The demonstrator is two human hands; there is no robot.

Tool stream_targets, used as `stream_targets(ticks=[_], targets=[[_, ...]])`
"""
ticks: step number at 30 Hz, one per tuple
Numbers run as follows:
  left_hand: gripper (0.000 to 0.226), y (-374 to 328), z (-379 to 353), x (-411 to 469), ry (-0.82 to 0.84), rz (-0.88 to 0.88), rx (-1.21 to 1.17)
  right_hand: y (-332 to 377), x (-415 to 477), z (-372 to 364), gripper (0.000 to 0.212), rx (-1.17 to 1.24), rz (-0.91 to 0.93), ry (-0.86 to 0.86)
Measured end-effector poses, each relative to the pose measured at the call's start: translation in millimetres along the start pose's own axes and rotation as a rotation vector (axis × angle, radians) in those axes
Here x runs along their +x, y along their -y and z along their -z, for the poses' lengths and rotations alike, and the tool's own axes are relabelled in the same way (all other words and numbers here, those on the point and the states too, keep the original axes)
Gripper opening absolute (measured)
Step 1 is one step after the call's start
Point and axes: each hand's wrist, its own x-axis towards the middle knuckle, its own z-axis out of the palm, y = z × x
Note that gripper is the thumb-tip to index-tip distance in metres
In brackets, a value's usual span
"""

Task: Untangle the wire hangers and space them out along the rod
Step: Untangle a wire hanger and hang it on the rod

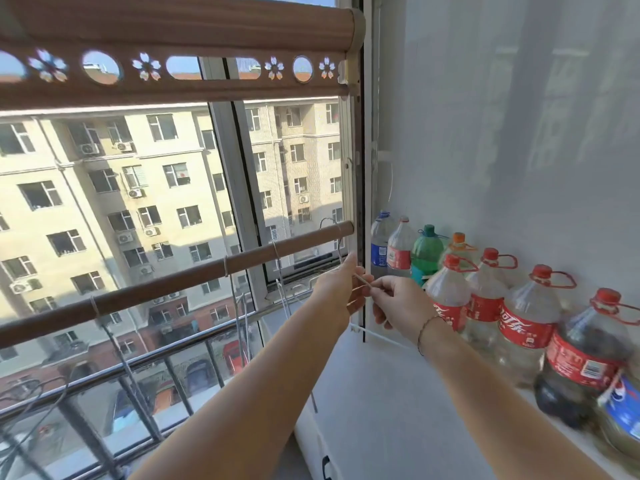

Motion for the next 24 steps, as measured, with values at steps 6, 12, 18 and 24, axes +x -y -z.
stream_targets(ticks=[6,12,18,24], targets=[[0.039,0.8,10.3,-7.4,-0.019,0.052,0.087,-6.6,2.0,-7.2,0.020,0.030,-0.058,0.026],[0.040,-6.6,46.9,-62.0,0.053,-0.195,0.067,-1.5,-7.1,-7.4,0.032,-0.200,0.060,-0.119],[0.033,1.6,124.8,-108.7,-0.280,-0.465,-0.066,58.4,-80.4,-40.8,0.022,0.218,0.348,0.027],[0.030,27.0,153.3,-92.6,-0.412,-0.295,-0.077,46.8,-107.1,-127.6,0.042,0.245,0.260,0.235]])
